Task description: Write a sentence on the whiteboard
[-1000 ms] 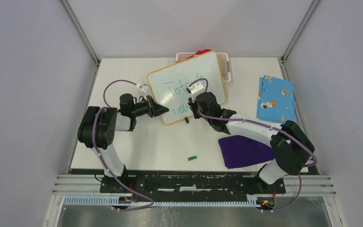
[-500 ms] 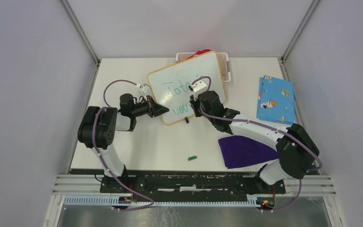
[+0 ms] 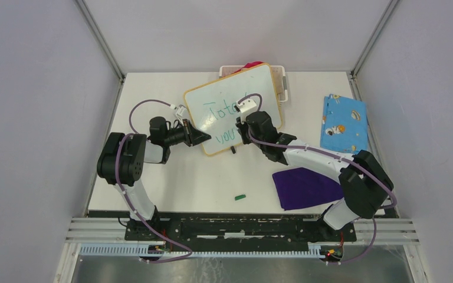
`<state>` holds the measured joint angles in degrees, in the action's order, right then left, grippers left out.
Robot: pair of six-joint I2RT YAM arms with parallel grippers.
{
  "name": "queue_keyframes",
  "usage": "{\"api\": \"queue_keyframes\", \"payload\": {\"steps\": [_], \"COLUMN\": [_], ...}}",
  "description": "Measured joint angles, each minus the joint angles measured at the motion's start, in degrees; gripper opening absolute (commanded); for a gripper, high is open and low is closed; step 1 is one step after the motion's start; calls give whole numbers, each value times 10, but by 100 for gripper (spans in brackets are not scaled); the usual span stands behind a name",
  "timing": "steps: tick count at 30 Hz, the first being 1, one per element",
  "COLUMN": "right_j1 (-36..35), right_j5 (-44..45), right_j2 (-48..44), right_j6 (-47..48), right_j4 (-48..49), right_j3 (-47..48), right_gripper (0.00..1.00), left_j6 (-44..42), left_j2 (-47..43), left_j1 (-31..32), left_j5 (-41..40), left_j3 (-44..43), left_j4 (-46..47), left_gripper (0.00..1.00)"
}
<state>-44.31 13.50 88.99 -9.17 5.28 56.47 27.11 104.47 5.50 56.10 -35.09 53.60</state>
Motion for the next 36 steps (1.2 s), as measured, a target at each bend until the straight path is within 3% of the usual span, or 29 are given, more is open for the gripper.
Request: {"api": "queue_keyframes", "payload": {"steps": [23,36], "right_j1": [2,2], "right_j5": [0,0], "right_j2": [-9,-3], "right_j6": [-12,-12], "right_j4": [15,-3], "right_j3": [-63,-37], "right_gripper": [0,0], "left_j6": [0,0], "left_j2": [0,0], "left_j1": [1,1], "left_j5": [-1,0], "left_j3": [-2,-2], "left_j4": [-4,-6], "left_gripper": [25,25]}}
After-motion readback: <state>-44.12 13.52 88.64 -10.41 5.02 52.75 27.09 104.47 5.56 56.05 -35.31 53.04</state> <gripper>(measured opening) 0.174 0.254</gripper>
